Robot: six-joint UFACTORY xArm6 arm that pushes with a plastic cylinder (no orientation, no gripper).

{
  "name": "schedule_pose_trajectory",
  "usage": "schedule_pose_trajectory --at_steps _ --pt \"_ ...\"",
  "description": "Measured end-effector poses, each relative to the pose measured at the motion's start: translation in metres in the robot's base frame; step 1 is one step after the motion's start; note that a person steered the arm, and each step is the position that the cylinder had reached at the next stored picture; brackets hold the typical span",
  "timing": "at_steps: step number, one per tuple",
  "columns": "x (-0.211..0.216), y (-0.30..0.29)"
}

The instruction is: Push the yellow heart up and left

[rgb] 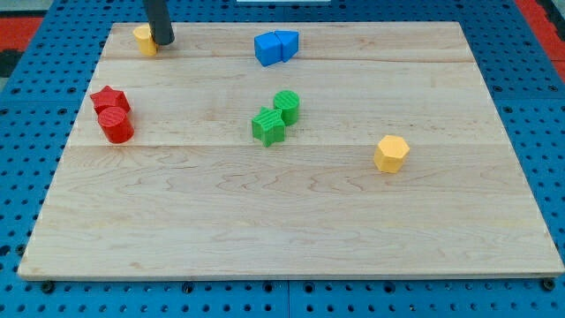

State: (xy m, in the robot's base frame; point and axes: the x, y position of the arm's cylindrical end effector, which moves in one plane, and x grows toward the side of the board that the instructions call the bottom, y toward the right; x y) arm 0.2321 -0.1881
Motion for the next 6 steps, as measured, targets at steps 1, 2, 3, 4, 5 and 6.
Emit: schedule_pose_trajectory --at_steps 1,2,3,4,5,6 --pt "0.0 0.0" --pt "0.0 -0.001" --pt "-0.011 0.007" --pt "-0.017 -0.01" --pt "-0.023 -0.011" --pt "-0.023 -0.008"
